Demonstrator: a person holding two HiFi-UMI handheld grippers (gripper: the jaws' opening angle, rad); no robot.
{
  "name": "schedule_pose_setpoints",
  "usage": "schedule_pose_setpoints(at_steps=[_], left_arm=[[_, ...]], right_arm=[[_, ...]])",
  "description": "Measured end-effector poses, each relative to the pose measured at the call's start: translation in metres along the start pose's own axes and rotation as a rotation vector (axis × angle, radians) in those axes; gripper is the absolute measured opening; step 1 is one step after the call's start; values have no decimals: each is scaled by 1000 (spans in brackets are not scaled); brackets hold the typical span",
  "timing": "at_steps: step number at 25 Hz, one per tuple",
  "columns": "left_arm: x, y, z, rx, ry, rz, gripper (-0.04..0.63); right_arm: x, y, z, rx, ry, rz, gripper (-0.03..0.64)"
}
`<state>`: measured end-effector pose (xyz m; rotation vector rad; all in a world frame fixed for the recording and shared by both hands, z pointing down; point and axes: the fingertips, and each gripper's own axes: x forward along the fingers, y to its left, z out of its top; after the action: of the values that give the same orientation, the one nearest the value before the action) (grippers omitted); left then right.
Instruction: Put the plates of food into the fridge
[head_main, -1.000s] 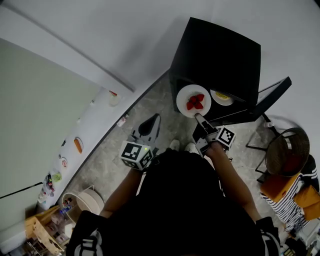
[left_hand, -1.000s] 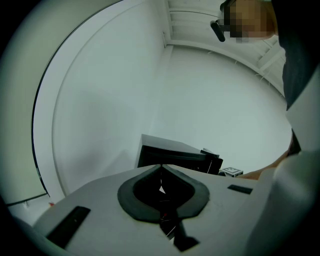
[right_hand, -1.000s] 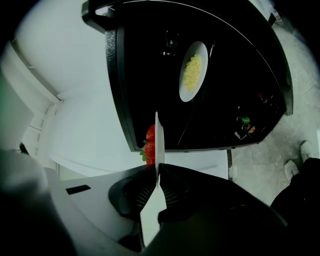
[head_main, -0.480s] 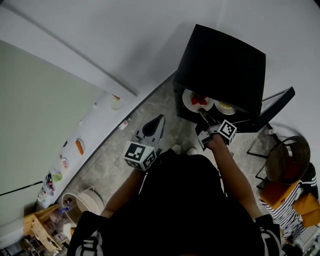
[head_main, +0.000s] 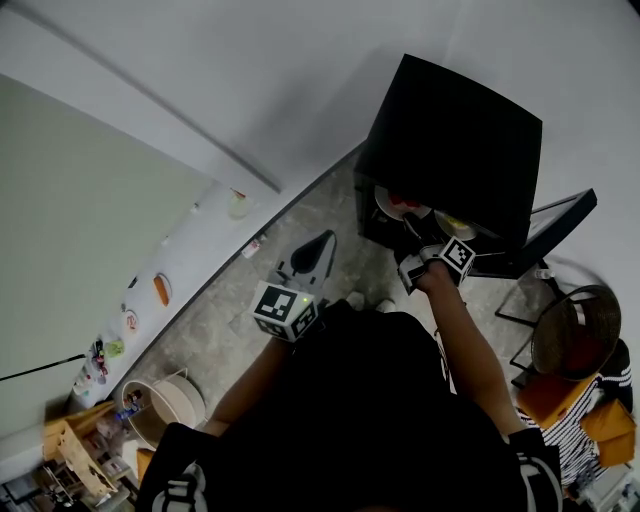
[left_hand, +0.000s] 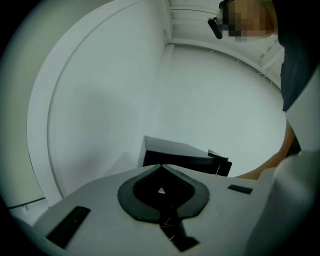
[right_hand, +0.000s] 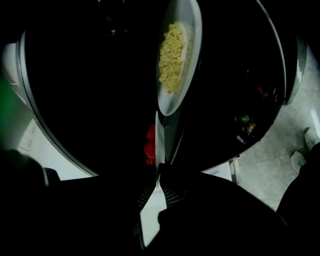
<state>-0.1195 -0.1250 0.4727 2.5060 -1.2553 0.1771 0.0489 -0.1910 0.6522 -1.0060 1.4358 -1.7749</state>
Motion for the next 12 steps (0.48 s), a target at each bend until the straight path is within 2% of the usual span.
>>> schedule_pose_setpoints(at_steps=[5, 12], left_arm=[[0, 4, -1, 2, 6, 16, 23], [2, -1, 0, 13, 6, -1, 23]], right_arm=[[7, -5, 7, 6, -10, -11, 37], [15, -7, 15, 21, -34, -19, 35]])
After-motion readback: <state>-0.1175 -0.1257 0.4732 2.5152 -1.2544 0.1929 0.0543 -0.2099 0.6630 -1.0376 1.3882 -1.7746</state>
